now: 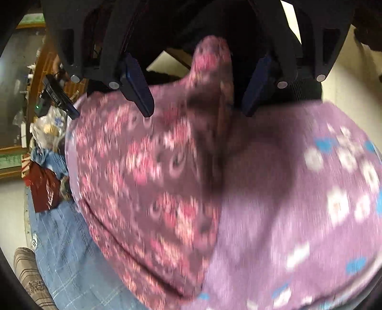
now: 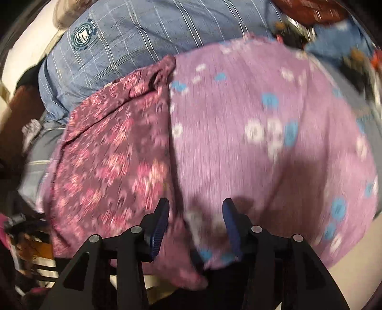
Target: Fold small clothes
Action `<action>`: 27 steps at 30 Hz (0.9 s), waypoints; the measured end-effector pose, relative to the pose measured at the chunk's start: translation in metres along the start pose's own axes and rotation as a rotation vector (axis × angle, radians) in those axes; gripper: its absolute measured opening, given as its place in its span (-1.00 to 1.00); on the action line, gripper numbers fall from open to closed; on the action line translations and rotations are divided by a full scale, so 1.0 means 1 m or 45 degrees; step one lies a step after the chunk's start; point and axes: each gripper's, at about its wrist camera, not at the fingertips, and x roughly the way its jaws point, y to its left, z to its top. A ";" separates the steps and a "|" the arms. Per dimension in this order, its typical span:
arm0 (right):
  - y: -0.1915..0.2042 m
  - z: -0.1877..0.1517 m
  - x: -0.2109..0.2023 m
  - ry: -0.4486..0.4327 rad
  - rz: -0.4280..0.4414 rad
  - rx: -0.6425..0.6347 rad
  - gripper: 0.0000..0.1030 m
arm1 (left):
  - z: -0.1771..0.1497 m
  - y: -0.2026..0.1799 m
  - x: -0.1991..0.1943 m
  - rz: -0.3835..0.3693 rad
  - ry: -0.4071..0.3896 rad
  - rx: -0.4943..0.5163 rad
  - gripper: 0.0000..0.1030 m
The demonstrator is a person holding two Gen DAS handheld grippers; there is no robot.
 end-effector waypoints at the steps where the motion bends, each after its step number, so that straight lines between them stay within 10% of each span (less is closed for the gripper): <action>1: -0.001 -0.006 0.001 0.030 0.039 0.000 -0.04 | -0.005 0.001 0.002 -0.009 0.017 0.004 0.47; 8: 0.018 -0.047 0.029 0.265 0.144 -0.182 -0.01 | -0.022 -0.010 0.019 0.026 0.072 0.073 0.40; 10: 0.026 -0.054 0.035 0.284 0.109 -0.260 -0.12 | -0.022 -0.011 0.020 0.022 0.081 0.076 -0.17; 11: 0.029 -0.055 0.036 0.287 0.094 -0.289 -0.53 | -0.021 -0.012 0.023 0.021 0.100 0.081 -0.64; 13: 0.032 -0.057 0.034 0.278 0.103 -0.324 -0.90 | -0.021 -0.011 0.024 0.013 0.118 0.080 -0.89; 27: 0.041 -0.009 -0.034 -0.145 0.573 -0.160 -0.90 | 0.008 -0.042 -0.044 -0.314 -0.157 0.155 -0.89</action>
